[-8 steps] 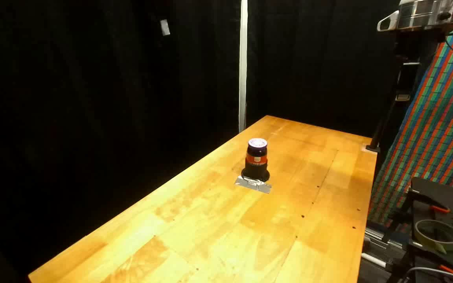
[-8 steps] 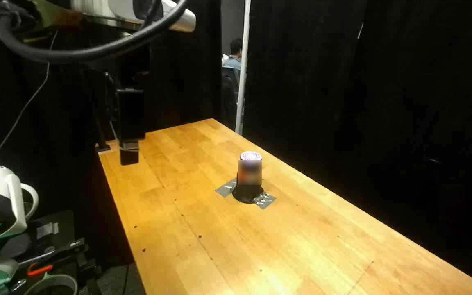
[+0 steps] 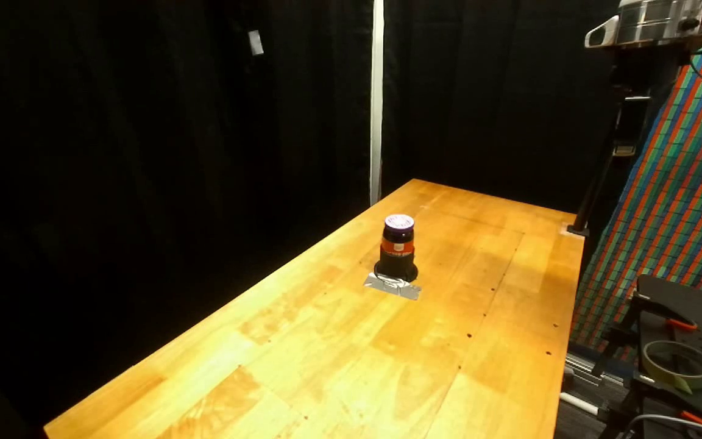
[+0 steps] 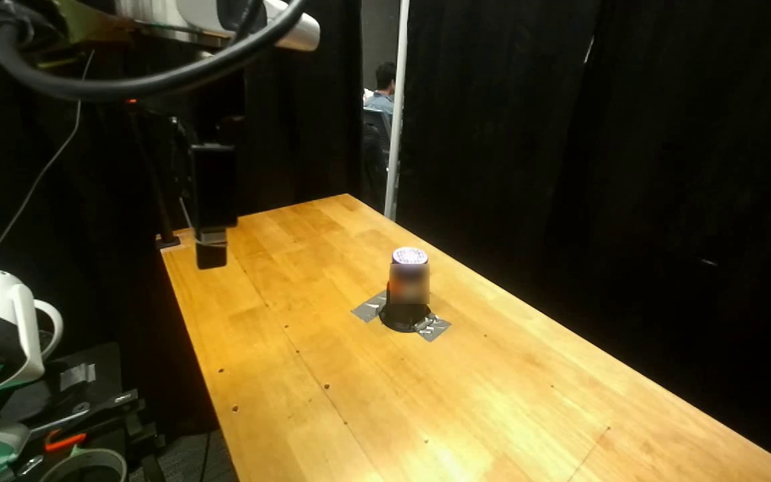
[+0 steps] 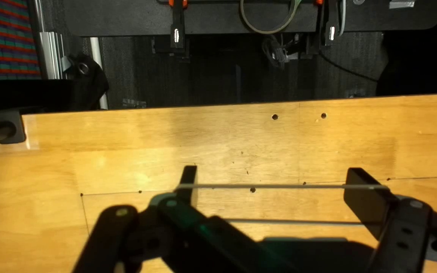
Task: Put the rubber band on the jar.
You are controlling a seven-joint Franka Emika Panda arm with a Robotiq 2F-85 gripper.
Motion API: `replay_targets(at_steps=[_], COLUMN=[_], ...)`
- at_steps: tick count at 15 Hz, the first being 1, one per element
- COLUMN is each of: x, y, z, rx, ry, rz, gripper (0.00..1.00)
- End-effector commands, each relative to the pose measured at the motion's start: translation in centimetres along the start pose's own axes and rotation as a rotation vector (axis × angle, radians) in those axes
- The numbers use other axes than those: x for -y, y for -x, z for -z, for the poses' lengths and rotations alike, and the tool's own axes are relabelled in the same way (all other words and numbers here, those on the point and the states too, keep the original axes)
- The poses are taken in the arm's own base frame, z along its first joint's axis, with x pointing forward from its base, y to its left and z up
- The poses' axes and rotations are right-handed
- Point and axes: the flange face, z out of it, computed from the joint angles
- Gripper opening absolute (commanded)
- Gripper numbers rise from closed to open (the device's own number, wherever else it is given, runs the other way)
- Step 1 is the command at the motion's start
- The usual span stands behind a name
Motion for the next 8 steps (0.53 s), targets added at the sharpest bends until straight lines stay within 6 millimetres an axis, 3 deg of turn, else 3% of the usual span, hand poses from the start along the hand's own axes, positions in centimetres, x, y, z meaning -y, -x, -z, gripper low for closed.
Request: replay_targets(at_steps=[1,5,8], x=[0.8,1.8,1.4], y=[-1.0,-5.9,-11.0], z=[0.8,3.0,3.3], rx=[-0.071,-0.228,-0.224], ry=[0.060,0.114,0.098], rz=[0.031,0.093,0.123], gripper=[1.00,1.00,1.00])
